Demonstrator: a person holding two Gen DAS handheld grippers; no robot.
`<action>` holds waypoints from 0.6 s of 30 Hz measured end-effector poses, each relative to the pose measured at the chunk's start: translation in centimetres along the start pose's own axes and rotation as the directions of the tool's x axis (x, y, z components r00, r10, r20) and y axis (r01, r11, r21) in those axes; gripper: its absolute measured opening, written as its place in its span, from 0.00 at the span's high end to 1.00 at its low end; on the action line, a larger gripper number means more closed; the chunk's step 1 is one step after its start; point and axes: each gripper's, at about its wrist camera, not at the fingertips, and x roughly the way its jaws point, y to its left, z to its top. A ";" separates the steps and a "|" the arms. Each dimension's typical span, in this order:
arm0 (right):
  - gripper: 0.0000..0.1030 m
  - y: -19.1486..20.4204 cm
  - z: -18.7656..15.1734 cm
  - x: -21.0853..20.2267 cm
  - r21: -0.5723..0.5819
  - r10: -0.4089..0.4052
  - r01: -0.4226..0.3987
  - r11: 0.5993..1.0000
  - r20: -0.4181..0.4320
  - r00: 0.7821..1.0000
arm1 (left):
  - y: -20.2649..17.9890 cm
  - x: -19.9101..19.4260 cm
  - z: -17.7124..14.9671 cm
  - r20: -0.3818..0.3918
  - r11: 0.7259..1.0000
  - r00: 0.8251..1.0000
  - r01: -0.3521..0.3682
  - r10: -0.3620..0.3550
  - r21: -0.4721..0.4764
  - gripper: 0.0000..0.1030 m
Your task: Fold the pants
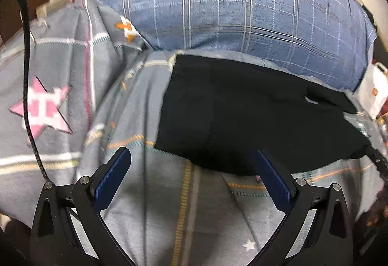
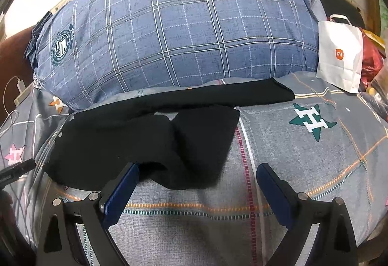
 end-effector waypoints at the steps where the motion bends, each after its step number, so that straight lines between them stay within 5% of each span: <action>1: 0.06 -0.1 0.0 0.0 0.002 -0.001 0.001 1.000 0.000 1.000 | 0.3 0.4 -0.2 -0.022 0.999 0.999 0.028 -0.029 -0.021 0.01; 5: 0.06 -0.9 0.1 0.0 0.018 -0.010 0.010 1.000 0.007 1.000 | 1.5 1.9 -0.7 -0.081 0.991 0.995 0.049 -0.060 -0.127 0.01; 11: 0.06 -3.1 1.3 0.5 0.065 -0.023 0.022 0.998 0.019 1.000 | 0.9 3.0 0.5 -0.059 0.986 0.996 0.063 -0.073 -0.152 0.01; 13: 0.06 -3.7 1.9 0.3 0.090 0.013 -0.016 0.996 0.031 0.999 | 0.5 4.0 0.6 -0.072 0.987 0.995 0.062 -0.074 -0.151 0.01; 16: 0.06 -4.4 2.8 -0.9 0.114 0.174 -0.177 0.978 0.037 0.984 | 0.1 5.3 0.6 -0.093 0.987 0.992 0.071 -0.085 -0.145 0.01; 18: 0.06 -4.9 3.2 -1.5 0.111 0.157 -0.161 0.981 0.044 0.987 | -0.2 6.3 0.6 -0.114 0.986 0.989 0.072 -0.090 -0.149 0.01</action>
